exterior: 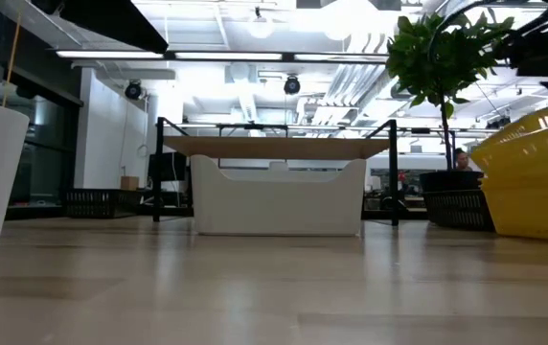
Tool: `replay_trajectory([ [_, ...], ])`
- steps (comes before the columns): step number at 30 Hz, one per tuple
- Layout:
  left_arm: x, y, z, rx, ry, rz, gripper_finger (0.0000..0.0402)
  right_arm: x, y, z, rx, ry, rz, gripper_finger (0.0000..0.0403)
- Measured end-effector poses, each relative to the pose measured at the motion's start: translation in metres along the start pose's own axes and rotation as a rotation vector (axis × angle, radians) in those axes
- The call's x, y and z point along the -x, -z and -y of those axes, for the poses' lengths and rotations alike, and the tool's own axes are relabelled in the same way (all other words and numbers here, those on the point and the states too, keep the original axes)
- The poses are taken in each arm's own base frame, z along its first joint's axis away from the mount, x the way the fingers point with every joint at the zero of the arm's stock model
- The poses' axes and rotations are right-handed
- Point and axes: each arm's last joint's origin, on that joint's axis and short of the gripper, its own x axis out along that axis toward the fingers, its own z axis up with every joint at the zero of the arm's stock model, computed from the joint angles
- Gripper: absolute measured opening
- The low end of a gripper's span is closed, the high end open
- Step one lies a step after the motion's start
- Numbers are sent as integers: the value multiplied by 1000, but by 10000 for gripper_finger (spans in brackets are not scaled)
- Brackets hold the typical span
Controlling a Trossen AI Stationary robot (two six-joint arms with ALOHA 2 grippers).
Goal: Stack baskets on shelf by color
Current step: Stack the yellow bin on top of the stacked yellow bins
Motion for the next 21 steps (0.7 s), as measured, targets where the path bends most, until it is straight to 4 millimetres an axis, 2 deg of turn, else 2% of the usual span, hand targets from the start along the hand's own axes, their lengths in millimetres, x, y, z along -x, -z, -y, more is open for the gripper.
replay_trajectory([
  [5,-1,0,0,3,7,-10,213,-1,-7,0,-11,15,25,0],
  [14,-1,0,0,26,17,-15,213,-12,-3,-17,30,141,-22,0],
  [21,-1,-1,1,34,23,-11,213,-12,5,-24,-29,134,-2,0],
])
